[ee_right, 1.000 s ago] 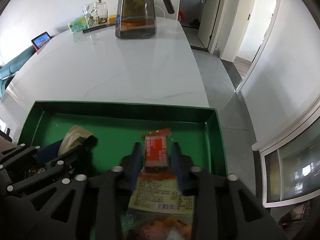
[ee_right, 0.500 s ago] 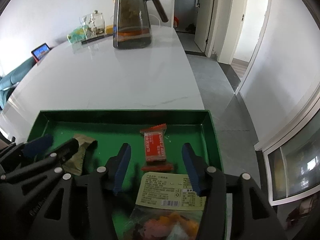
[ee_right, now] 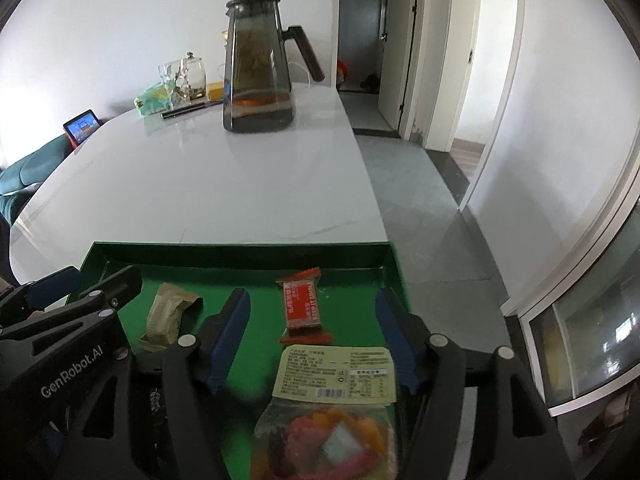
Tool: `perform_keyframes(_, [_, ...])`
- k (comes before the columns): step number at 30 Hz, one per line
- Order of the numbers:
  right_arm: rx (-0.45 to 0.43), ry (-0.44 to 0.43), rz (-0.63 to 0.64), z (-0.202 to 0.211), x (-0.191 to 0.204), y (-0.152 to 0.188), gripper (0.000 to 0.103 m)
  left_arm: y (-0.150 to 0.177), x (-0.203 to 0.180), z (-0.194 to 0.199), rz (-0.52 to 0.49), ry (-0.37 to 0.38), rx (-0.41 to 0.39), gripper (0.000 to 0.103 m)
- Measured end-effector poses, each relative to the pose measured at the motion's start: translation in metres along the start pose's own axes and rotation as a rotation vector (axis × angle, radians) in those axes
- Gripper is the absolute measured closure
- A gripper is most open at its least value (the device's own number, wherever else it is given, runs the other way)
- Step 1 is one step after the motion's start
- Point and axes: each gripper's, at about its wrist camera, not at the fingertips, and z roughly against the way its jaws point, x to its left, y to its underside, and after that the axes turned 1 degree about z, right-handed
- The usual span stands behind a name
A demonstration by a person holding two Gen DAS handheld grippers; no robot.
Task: Organize snacks
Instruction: 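Open both grippers to release the bars in the tray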
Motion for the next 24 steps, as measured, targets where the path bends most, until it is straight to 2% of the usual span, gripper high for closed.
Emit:
perform_keyframes(13, [-0.074, 0.067, 0.012, 0.041, -0.003, 0.005, 0.041, 0.01, -0.004, 0.033, -0.012, 0.025, -0.032, 0.042])
perform_keyframes(19, [-0.122, 0.087, -0.011, 0.073, -0.011, 0.011, 0.04, 0.024, -0.013, 0.061, -0.079, 0.074, -0.063, 0.042])
perform_keyframes(21, [-0.139, 0.103, -0.019, 0.086, -0.014, 0.012, 0.037, 0.03, -0.014, 0.071, -0.093, 0.095, -0.07, 0.042])
perform_keyframes(22, [-0.148, 0.105, -0.026, 0.092, -0.015, 0.013, 0.03, 0.035, -0.014, 0.076, -0.102, 0.112, -0.069, 0.042])
perform_keyframes(24, [-0.164, 0.115, -0.041, 0.107, -0.019, 0.017, 0.028, 0.043, -0.015, 0.087, -0.123, 0.152, -0.057, 0.042])
